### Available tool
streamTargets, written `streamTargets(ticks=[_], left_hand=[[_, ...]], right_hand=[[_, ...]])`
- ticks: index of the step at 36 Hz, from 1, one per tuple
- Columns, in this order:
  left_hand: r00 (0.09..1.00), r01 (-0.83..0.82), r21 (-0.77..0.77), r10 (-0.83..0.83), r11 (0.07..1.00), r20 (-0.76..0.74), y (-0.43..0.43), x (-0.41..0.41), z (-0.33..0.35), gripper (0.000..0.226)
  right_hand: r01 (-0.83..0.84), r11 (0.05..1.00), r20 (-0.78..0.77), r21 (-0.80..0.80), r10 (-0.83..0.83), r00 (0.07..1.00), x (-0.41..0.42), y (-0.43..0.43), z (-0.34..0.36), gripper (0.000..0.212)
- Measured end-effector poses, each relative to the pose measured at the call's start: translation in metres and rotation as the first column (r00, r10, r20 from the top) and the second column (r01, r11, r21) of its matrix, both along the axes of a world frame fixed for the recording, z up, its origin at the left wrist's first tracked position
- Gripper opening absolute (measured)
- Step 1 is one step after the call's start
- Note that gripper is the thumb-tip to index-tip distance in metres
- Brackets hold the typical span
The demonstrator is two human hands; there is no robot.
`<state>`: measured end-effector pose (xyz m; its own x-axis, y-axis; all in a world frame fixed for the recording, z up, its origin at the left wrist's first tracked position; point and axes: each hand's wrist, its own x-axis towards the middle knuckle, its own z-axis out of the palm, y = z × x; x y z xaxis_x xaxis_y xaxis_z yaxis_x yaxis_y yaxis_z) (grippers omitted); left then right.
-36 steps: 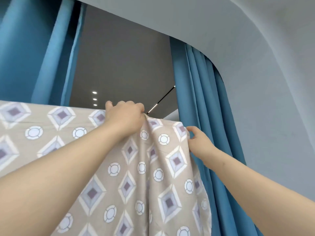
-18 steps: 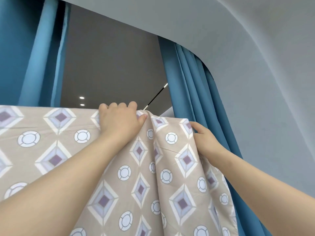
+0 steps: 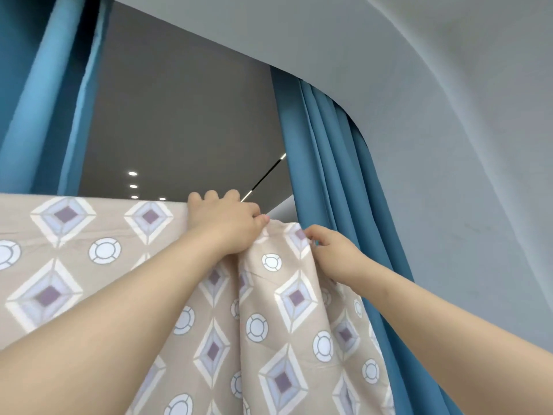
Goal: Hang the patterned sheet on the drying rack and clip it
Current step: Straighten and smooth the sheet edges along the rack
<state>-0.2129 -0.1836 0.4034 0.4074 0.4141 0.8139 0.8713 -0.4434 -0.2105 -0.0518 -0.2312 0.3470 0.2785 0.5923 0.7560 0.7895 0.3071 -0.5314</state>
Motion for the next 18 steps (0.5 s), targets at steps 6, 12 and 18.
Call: streamTargets(ticks=[6, 12, 18], left_hand=[[0.991, -0.076, 0.148, 0.059, 0.986, 0.119, 0.009, 0.005, -0.011, 0.045], [0.978, -0.104, 0.19, 0.065, 0.976, 0.201, 0.011, 0.009, -0.014, 0.045], [0.973, -0.12, 0.213, 0.072, 0.97, 0.221, 0.011, 0.015, -0.016, 0.044]], right_hand=[[-0.039, 0.998, 0.021, -0.039, 0.04, 0.999, 0.016, 0.009, 0.002, 0.037], [0.123, 0.982, 0.086, 0.14, -0.136, 0.987, 0.023, 0.009, 0.015, 0.019], [0.169, 0.918, -0.3, 0.358, -0.058, 0.952, 0.054, 0.0, 0.025, 0.018]])
